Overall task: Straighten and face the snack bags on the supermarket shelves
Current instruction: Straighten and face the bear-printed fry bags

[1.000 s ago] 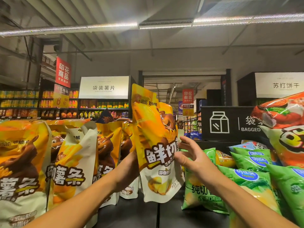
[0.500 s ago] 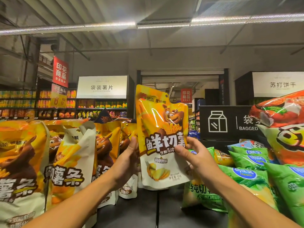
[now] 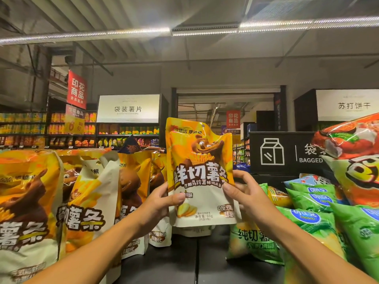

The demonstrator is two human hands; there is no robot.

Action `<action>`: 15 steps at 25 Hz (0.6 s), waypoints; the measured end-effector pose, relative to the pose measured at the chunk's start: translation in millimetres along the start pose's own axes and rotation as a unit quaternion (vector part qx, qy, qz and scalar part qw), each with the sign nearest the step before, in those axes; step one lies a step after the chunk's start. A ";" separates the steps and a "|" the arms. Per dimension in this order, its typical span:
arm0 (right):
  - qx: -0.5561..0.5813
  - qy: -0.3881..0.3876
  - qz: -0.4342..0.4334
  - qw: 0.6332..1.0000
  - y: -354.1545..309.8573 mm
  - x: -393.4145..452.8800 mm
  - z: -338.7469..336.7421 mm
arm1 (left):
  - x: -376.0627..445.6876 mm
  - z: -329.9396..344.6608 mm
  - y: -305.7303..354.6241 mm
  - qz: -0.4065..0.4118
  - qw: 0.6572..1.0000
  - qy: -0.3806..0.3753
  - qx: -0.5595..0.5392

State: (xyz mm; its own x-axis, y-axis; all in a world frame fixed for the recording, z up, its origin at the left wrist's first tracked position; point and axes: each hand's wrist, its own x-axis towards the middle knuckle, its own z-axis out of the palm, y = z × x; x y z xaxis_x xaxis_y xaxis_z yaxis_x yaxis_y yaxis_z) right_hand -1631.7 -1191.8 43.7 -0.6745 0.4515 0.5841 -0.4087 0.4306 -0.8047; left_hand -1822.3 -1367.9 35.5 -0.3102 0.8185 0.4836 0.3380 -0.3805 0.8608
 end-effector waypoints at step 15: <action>-0.028 -0.044 -0.033 0.998 3.9 -0.9 -2.2 | -7.0 7.8 5.3 -0.002 0.998 -0.040 0.042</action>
State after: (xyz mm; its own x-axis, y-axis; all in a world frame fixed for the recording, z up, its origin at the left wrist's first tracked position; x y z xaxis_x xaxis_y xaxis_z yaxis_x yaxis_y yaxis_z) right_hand -1631.3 -1188.8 40.3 -0.6992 0.3513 0.6226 -0.4207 0.5020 -0.7557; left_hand -1811.3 -1372.3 35.4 -0.2408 0.8532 0.4626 0.4109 -0.3422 0.8450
